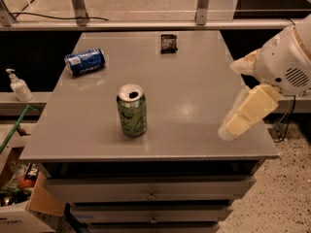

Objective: Move green can near rxbar chocolate

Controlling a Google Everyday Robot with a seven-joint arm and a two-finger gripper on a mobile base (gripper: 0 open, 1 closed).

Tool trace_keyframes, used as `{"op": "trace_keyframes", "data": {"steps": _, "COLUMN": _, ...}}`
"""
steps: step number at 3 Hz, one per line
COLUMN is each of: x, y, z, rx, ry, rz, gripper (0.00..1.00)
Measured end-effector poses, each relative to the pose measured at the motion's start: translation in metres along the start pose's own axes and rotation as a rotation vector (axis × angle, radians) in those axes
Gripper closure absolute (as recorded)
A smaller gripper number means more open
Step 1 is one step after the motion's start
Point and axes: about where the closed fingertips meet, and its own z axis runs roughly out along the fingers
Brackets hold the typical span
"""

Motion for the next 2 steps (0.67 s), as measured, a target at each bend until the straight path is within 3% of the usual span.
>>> {"op": "trace_keyframes", "data": {"steps": 1, "x": -0.030, "y": 0.023, "z": 0.032, "rx": -0.080, "ry": -0.158, "rz": 0.025, "gripper": 0.00}}
{"op": "trace_keyframes", "data": {"steps": 2, "x": -0.042, "y": 0.030, "z": 0.031, "rx": -0.095, "ry": -0.194, "rz": 0.030, "gripper": 0.00}}
